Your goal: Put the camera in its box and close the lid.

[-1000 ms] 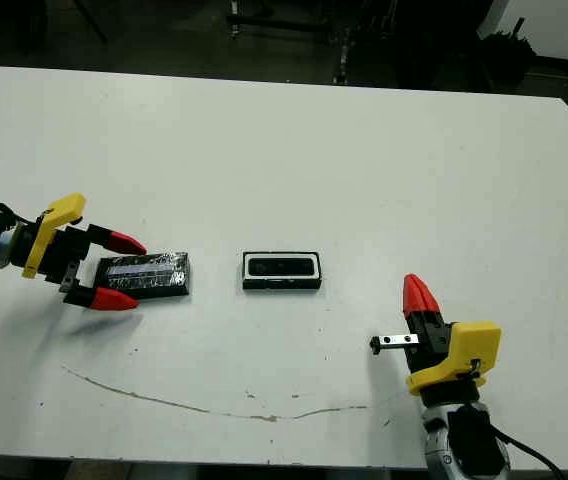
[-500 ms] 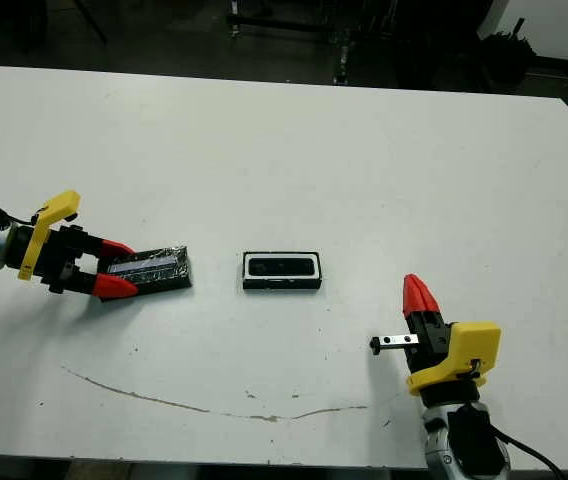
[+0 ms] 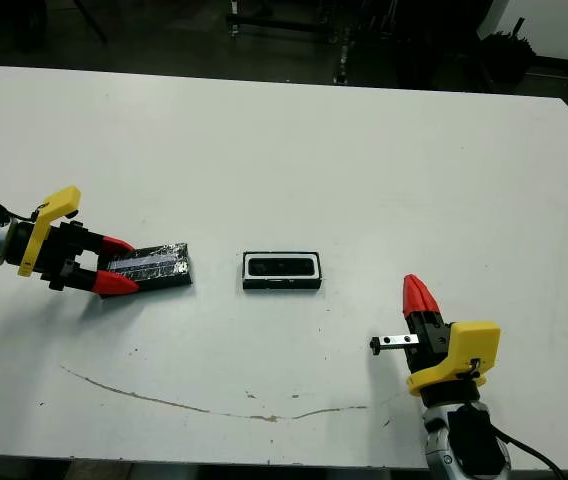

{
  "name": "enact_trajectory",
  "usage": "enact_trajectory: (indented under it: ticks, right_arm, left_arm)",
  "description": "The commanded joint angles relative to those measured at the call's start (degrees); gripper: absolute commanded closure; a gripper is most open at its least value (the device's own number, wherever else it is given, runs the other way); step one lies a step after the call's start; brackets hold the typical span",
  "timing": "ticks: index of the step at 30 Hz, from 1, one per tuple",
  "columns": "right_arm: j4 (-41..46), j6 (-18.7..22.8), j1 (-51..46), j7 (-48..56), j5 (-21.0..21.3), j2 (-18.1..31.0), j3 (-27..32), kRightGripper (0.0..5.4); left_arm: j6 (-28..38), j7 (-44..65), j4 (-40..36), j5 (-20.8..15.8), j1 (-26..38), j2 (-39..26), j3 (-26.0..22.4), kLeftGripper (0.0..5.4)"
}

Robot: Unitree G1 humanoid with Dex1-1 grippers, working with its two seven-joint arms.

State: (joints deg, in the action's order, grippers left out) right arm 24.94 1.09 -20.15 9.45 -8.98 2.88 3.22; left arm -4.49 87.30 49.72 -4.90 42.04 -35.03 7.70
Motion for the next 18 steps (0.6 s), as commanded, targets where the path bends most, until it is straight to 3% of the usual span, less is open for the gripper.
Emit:
enact_trajectory:
  ticks: [1,5,10,18]
  right_arm:
    - [-0.33,0.79,-0.38,-0.09,0.07,0.70,0.03,5.40]
    - [-0.95,-0.03,-0.25,0.32,-0.10,0.77,0.00,5.40]
    - [-1.02,0.33,-0.21,0.27,-0.18,0.52,-0.04,5.40]
    - [-1.75,-0.93,-0.18,0.66,-0.17,0.52,-0.14,5.40]
  left_arm:
    - [-2.61,-0.12,-1.66,-1.92,-0.43,0.15,-1.49,2.25]
    - [-5.95,2.32,-3.46,-4.17,2.35,0.76,-1.89,2.25]
    - [-8.47,3.07,-7.40,-4.17,6.64,3.46,0.35,2.25]
    - [-4.13,4.88,0.50,-3.13,11.50,12.38,2.97,2.25]
